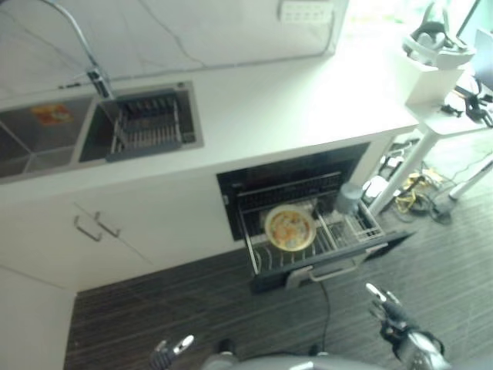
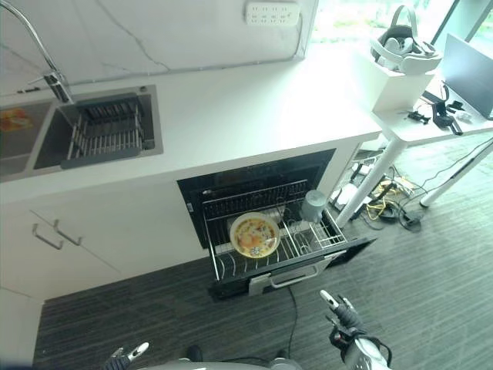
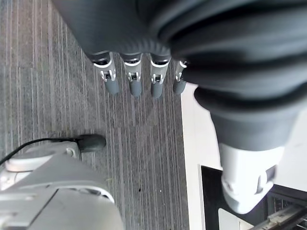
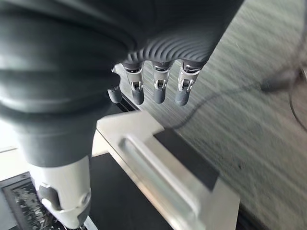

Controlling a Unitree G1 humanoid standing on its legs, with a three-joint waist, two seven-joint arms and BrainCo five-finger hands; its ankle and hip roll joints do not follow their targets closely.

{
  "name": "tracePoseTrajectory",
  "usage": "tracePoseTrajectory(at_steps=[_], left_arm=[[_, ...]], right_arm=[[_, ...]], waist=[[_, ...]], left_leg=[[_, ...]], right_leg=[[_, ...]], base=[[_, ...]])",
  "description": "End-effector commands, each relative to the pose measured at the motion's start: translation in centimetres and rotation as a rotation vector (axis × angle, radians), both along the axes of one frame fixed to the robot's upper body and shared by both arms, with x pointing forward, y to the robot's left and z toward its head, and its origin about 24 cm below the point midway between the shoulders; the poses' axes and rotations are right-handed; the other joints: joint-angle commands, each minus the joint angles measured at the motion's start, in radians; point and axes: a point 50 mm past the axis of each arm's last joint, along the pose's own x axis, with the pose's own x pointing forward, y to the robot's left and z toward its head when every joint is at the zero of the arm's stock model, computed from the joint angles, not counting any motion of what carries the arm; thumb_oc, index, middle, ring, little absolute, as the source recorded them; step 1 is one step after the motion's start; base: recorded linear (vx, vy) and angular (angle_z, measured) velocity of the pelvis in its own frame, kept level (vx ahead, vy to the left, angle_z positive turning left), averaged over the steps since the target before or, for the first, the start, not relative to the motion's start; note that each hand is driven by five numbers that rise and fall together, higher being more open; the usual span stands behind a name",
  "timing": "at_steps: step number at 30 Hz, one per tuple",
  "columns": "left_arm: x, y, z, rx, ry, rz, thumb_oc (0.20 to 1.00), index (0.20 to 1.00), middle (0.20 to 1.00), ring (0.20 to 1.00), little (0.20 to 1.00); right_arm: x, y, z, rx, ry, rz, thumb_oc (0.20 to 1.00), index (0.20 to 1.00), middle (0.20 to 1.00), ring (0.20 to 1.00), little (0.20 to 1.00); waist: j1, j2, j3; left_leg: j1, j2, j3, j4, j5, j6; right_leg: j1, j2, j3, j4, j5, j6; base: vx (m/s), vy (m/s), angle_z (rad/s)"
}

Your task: Place the dishes in the dishwasher.

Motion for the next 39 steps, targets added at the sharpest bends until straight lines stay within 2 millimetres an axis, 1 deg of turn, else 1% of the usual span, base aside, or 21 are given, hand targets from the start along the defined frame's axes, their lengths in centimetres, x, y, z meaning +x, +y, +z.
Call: tracePoseTrajectory(at_steps=[1,4,7,13,16,18,21,23,24,25,26,27,28,29,31,33,35,36,37,38,39], left_arm=[[1.0,1.4,0.4,0.051,-0.035,0.027,1.0,1.0,1.0,1.0,1.0],[0.3,0.6,0.0,0.041,-0.008,0.01,1.0,1.0,1.0,1.0,1.0],[0.0,0.3,-0.2,0.038,0.017,-0.003,1.0,1.0,1.0,1.0,1.0],[0.0,0.1,-0.4,0.043,0.032,-0.036,1.0,1.0,1.0,1.0,1.0],[-0.1,0.1,-0.4,0.05,0.037,-0.058,1.0,1.0,1.0,1.0,1.0],[0.6,0.4,-0.1,0.044,0.023,-0.073,1.0,1.0,1.0,1.0,1.0],[0.8,-0.3,-0.2,0.013,0.031,-0.122,1.0,1.0,1.0,1.0,1.0],[0.5,-1.1,-0.4,-0.023,0.038,-0.139,1.0,1.0,1.0,1.0,1.0],[0.3,-1.3,-0.4,-0.034,0.04,-0.141,1.0,1.0,1.0,1.0,1.0],[-0.1,-1.7,-0.6,-0.053,0.045,-0.139,1.0,1.0,1.0,1.0,1.0],[-0.3,-1.9,-0.6,-0.059,0.047,-0.139,1.0,1.0,1.0,1.0,1.0],[-0.6,-2.1,-0.7,-0.073,0.049,-0.136,1.0,1.0,1.0,1.0,1.0],[-0.9,-2.2,-0.8,-0.086,0.053,-0.134,1.0,1.0,1.0,1.0,1.0],[-1.0,-2.2,-0.8,-0.091,0.053,-0.13,1.0,1.0,1.0,1.0,1.0],[-1.5,-2.1,-0.8,-0.099,0.058,-0.12,1.0,1.0,1.0,1.0,1.0],[-1.7,-1.9,-0.8,-0.102,0.06,-0.118,1.0,1.0,1.0,1.0,1.0],[-2.0,-1.4,-0.7,-0.107,0.059,-0.114,1.0,1.0,1.0,1.0,1.0],[-2.0,-1.3,-0.6,-0.107,0.057,-0.115,1.0,1.0,1.0,1.0,1.0],[-2.0,-0.9,-0.4,-0.104,0.053,-0.133,1.0,1.0,1.0,1.0,1.0],[-1.8,-0.7,-0.3,-0.097,0.051,-0.156,1.0,1.0,1.0,1.0,1.0],[-1.7,-0.3,-0.1,-0.092,0.048,-0.182,1.0,1.0,1.0,1.0,1.0]], right_arm=[[3.4,-1.2,3.0,0.016,-0.199,-0.107,1.0,1.0,1.0,1.0,1.0],[3.6,-1.0,2.4,0.042,-0.185,-0.123,1.0,1.0,1.0,1.0,1.0],[3.8,-1.7,2.0,0.014,-0.153,-0.126,1.0,1.0,1.0,1.0,1.0],[4.9,-2.7,2.2,0.022,-0.127,-0.132,1.0,1.0,1.0,1.0,1.0],[5.5,-3.5,2.6,-0.018,-0.116,-0.124,1.0,1.0,1.0,1.0,1.0],[7.4,-5.4,4.8,-0.092,-0.159,-0.114,1.0,1.0,1.0,1.0,1.0],[9.6,-7.5,8.0,-0.169,-0.239,-0.118,1.0,1.0,1.0,1.0,1.0],[11.1,-9.3,10.9,-0.249,-0.295,-0.084,1.0,1.0,1.0,1.0,1.0],[11.4,-9.8,11.8,-0.274,-0.308,-0.072,1.0,1.0,1.0,1.0,1.0],[12.0,-10.7,13.5,-0.32,-0.328,-0.05,1.0,1.0,1.0,1.0,1.0],[12.2,-11.0,13.9,-0.336,-0.335,-0.042,1.0,1.0,1.0,1.0,1.0],[12.7,-11.6,15.2,-0.372,-0.351,-0.026,1.0,1.0,1.0,1.0,1.0],[13.1,-12.4,17.0,-0.426,-0.379,-0.006,1.0,1.0,1.0,1.0,1.0],[13.5,-12.7,18.0,-0.449,-0.393,0.002,1.0,1.0,1.0,1.0,1.0],[14.4,-13.3,20.7,-0.527,-0.437,0.016,1.0,1.0,1.0,1.0,1.0],[15.0,-13.8,22.9,-0.605,-0.461,0.035,1.0,1.0,1.0,1.0,1.0],[15.8,-14.2,26.3,-0.721,-0.499,0.061,1.0,1.0,1.0,1.0,1.0],[15.9,-14.3,26.8,-0.732,-0.504,0.061,1.0,1.0,1.0,1.0,1.0],[16.3,-14.6,30.2,-0.837,-0.569,0.038,1.0,1.0,1.0,1.0,1.0],[16.2,-14.9,31.8,-0.895,-0.588,0.014,1.0,1.0,1.0,1.0,1.0],[16.1,-15.3,34.3,-0.959,-0.613,-0.008,1.0,1.0,1.0,1.0,1.0]], waist=[[0.037,0.007,0.035],[0.053,0.018,0.028],[0.072,0.029,0.025],[0.109,0.048,0.016],[0.131,0.062,0.005],[0.158,0.092,-0.003],[0.174,0.14,0.001],[0.181,0.187,0.008],[0.182,0.203,0.009],[0.185,0.229,0.011],[0.186,0.238,0.011],[0.188,0.258,0.016],[0.193,0.283,0.018],[0.196,0.293,0.022],[0.207,0.317,0.035],[0.217,0.331,0.046],[0.234,0.346,0.06],[0.236,0.347,0.061],[0.252,0.354,0.071],[0.262,0.354,0.075],[0.275,0.358,0.075]], left_leg=[[0.037,0.047,0.003,0.014,-0.085,-0.032],[0.039,0.044,-0.007,0.01,-0.085,-0.034],[0.036,0.039,-0.023,0.009,-0.082,-0.035],[0.034,0.029,-0.044,0.005,-0.079,-0.036],[0.032,0.021,-0.057,0.005,-0.077,-0.039],[0.024,0.008,-0.075,0.005,-0.07,-0.043],[0.005,-0.015,-0.088,0.005,-0.061,-0.041],[-0.018,-0.037,-0.096,0.005,-0.049,-0.044],[-0.025,-0.044,-0.099,0.005,-0.045,-0.044],[-0.038,-0.056,-0.103,0.005,-0.039,-0.045],[-0.042,-0.06,-0.105,0.005,-0.037,-0.046],[-0.05,-0.069,-0.106,0.005,-0.032,-0.046],[-0.066,-0.081,-0.105,0.005,-0.026,-0.047],[-0.072,-0.086,-0.106,0.005,-0.024,-0.048],[-0.085,-0.101,-0.105,0.005,-0.022,-0.051],[-0.097,-0.112,-0.108,0.005,-0.017,-0.051],[-0.114,-0.127,-0.112,0.005,-0.011,-0.051],[-0.116,-0.128,-0.113,0.005,-0.011,-0.05],[-0.129,-0.139,-0.123,0.005,-0.006,-0.05],[-0.136,-0.147,-0.134,0.005,-0.004,-0.048],[-0.144,-0.154,-0.142,0.005,0.001,-0.047]], right_leg=[[-0.041,-0.011,-0.029,0.057,-0.038,0.013],[-0.033,-0.012,-0.041,0.054,-0.042,0.009],[-0.03,-0.016,-0.055,0.056,-0.043,0.006],[-0.018,-0.022,-0.079,0.051,-0.041,0.005],[-0.007,-0.032,-0.099,0.045,-0.038,0.007],[-0.002,-0.056,-0.129,0.05,-0.035,0.015],[-0.01,-0.088,-0.146,0.058,-0.031,0.024],[-0.027,-0.119,-0.155,0.071,-0.027,0.033],[-0.033,-0.129,-0.157,0.075,-0.026,0.036],[-0.043,-0.145,-0.159,0.08,-0.026,0.039],[-0.046,-0.151,-0.159,0.081,-0.026,0.041],[-0.05,-0.162,-0.159,0.084,-0.026,0.044],[-0.06,-0.181,-0.164,0.083,-0.02,0.049],[-0.063,-0.19,-0.167,0.084,-0.018,0.051],[-0.069,-0.221,-0.174,0.093,-0.014,0.056],[-0.075,-0.242,-0.178,0.103,-0.008,0.057],[-0.079,-0.27,-0.187,0.117,-0.002,0.062],[-0.079,-0.273,-0.188,0.118,-0.002,0.062],[-0.08,-0.287,-0.196,0.129,-0.001,0.063],[-0.08,-0.295,-0.203,0.135,0.003,0.064],[-0.079,-0.302,-0.21,0.141,0.004,0.066]], base=[[0.03,0.007,0.07],[0.03,0.011,0.05],[0.01,0.002,0.09],[0.03,-0.005,0.14],[0.04,0.027,0.26],[0.08,0.113,0.25],[0.03,0.184,0.35],[0.05,0.29,0.21],[0.06,0.342,0.1],[0.04,0.274,0.09],[0.04,0.304,0.08],[0.05,0.306,0.17],[0.04,0.314,0.18],[0.06,0.305,0.24],[0.07,0.24,0.24],[0.07,0.193,0.25],[0.06,0.162,0.22],[0.06,0.136,0.2],[0.06,0.08,0.22],[0.08,0.092,0.2],[0.06,0.048,0.31]])
